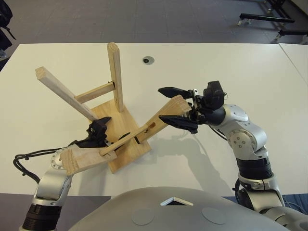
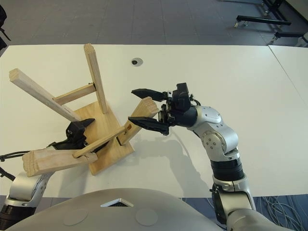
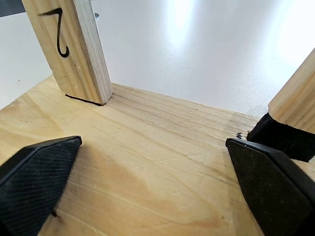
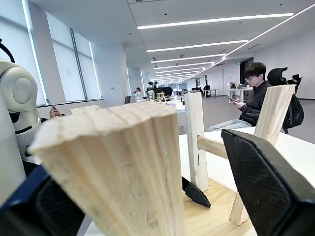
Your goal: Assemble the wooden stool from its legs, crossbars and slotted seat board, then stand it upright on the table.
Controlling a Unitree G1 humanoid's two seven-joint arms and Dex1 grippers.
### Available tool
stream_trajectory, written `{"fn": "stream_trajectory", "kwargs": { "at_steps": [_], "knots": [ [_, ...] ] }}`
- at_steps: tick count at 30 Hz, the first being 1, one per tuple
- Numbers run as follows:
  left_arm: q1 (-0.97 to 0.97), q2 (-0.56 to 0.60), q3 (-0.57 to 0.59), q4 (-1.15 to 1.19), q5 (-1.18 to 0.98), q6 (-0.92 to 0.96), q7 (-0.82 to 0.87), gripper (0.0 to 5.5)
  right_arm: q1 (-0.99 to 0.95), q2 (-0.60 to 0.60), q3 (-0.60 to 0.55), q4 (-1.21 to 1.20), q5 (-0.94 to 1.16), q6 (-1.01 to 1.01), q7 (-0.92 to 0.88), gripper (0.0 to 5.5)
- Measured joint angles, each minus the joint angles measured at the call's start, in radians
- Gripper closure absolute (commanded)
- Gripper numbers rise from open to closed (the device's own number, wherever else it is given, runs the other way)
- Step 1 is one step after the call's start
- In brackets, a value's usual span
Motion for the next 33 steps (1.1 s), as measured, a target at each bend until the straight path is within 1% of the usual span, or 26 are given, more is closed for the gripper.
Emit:
{"fn": "stream_trajectory", "kwargs": {
  "at_steps": [9,12,18,20,23,31,33],
  "knots": [
    [-0.023,0.007,-0.003,0.022,0.000,-0.001,-0.024,0.10,-0.029,0.055,0.057,0.021,-0.035,-0.023,-0.009,1.39],
    [-0.030,0.008,-0.005,0.027,0.000,-0.003,-0.025,0.10,-0.030,0.061,0.055,0.021,-0.034,-0.023,-0.010,1.39],
    [-0.044,-0.009,-0.007,0.048,0.000,-0.014,-0.017,0.10,-0.076,0.050,-0.067,-0.015,0.116,0.028,-0.049,1.39],
    [-0.044,-0.014,-0.007,0.054,0.000,-0.022,-0.012,0.10,-0.084,0.038,-0.127,-0.018,0.165,0.046,-0.074,1.39],
    [-0.042,-0.021,-0.004,0.054,0.000,-0.027,-0.002,0.10,-0.082,-0.002,-0.167,-0.011,0.176,0.045,-0.074,1.39],
    [-0.057,-0.011,0.041,0.050,-0.020,0.002,-0.014,0.10,-0.031,0.020,-0.113,0.001,0.102,-0.008,-0.061,1.39],
    [-0.056,-0.008,0.070,0.036,-0.043,0.030,-0.020,0.10,-0.031,0.022,-0.094,0.001,0.089,-0.026,-0.057,1.39]
  ]
}}
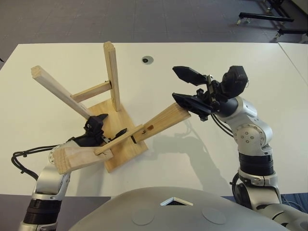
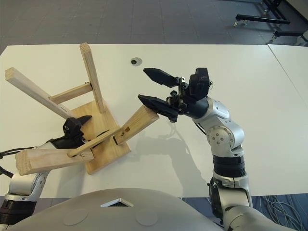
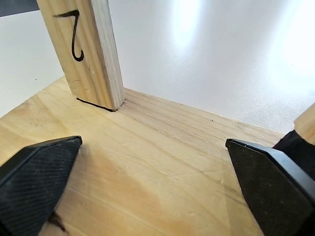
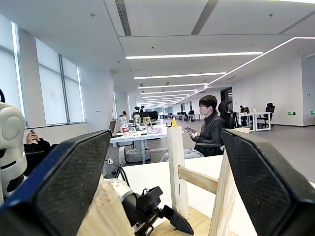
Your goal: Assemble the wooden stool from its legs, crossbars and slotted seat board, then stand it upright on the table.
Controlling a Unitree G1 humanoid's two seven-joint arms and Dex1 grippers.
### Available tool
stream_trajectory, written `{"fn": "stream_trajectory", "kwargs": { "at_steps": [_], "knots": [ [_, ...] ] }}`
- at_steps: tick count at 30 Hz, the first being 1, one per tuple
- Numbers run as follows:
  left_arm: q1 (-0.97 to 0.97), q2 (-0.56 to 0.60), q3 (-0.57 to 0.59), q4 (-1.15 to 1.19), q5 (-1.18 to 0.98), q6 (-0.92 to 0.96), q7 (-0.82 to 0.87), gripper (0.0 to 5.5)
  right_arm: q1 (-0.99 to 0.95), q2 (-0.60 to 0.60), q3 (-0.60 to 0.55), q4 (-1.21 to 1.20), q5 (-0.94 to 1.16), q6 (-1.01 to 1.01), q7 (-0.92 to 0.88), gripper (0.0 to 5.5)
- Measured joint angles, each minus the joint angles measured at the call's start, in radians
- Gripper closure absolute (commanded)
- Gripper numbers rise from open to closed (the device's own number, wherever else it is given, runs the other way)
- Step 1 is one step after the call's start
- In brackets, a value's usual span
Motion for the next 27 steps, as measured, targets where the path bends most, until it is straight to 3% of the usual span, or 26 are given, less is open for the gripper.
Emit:
{"fn": "stream_trajectory", "kwargs": {
  "at_steps": [27],
  "knots": [
    [0.032,0.036,0.076,-0.122,-0.115,0.067,-0.069,0.10,-0.033,0.029,0.083,-0.022,-0.058,-0.042,-0.073,1.39]
  ]
}}
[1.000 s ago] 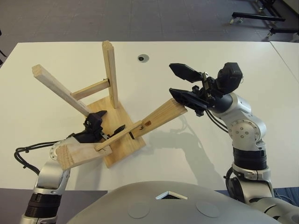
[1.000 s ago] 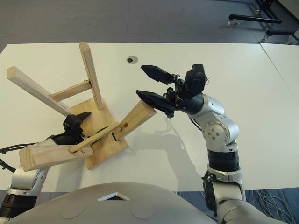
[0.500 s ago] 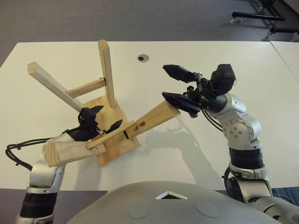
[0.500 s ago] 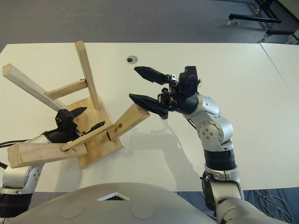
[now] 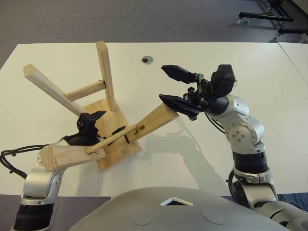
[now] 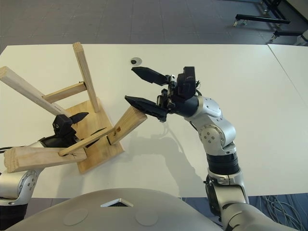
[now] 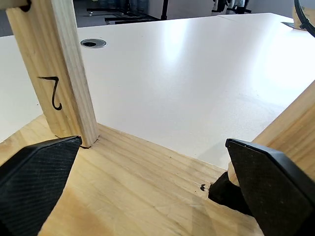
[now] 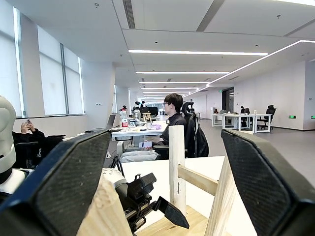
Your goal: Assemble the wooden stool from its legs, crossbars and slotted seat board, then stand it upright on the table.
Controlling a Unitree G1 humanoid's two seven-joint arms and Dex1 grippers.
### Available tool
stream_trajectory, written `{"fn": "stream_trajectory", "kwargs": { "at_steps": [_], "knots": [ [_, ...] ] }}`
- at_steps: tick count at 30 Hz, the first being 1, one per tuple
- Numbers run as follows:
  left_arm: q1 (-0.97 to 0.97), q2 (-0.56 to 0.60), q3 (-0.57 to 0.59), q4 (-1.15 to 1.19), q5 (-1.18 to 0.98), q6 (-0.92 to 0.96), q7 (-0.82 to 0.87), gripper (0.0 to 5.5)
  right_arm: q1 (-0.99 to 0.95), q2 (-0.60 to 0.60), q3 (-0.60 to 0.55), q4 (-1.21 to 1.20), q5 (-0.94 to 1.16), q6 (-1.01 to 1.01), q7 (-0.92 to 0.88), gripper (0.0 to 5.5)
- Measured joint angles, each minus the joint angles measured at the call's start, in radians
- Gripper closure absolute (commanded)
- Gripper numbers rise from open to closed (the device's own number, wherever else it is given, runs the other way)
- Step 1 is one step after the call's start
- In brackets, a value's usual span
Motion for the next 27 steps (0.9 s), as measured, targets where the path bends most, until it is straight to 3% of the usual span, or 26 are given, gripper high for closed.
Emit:
{"fn": "stream_trajectory", "kwargs": {
  "at_steps": [27],
  "knots": [
    [-0.012,0.034,0.010,-0.028,-0.018,0.026,-0.020,0.10,-0.021,0.028,0.079,-0.003,-0.041,-0.047,-0.040,1.39]
  ]
}}
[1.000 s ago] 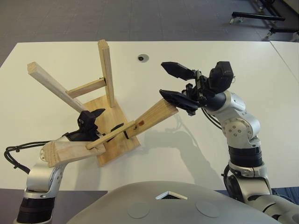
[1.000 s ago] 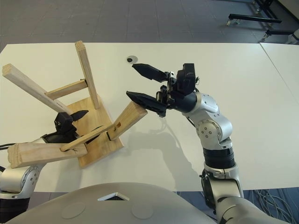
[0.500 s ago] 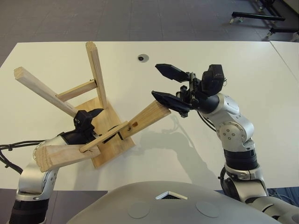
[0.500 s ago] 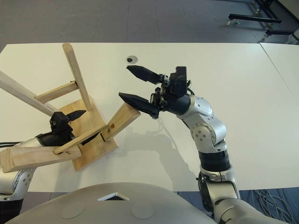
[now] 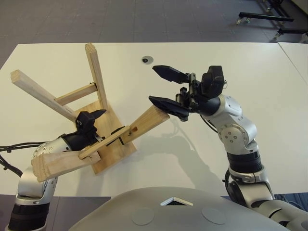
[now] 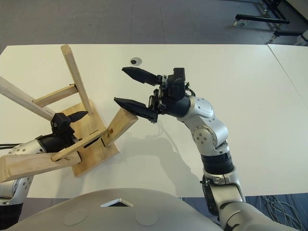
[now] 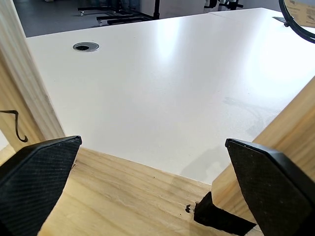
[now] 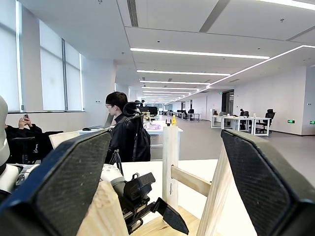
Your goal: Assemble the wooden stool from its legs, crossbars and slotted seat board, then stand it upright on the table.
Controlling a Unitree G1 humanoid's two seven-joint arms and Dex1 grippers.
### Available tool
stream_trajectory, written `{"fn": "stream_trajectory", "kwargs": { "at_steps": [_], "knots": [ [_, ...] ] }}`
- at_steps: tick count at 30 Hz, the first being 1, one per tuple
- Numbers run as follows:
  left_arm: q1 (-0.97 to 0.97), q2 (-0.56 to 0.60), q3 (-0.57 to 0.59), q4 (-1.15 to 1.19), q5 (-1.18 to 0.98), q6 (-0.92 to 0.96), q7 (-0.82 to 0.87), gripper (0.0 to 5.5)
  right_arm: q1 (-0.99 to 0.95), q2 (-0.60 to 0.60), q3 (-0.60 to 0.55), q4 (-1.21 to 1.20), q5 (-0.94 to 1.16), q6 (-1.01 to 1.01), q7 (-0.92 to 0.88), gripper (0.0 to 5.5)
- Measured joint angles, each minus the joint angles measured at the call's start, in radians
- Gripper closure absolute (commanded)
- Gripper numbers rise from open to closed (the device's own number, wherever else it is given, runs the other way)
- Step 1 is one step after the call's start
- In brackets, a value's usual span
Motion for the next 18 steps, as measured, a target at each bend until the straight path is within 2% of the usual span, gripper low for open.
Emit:
{"fn": "stream_trajectory", "kwargs": {
  "at_steps": [18],
  "knots": [
    [-0.014,0.046,-0.010,-0.025,0.000,0.015,-0.007,0.10,-0.025,0.020,0.045,-0.009,-0.022,-0.021,-0.021,1.39]
  ]
}}
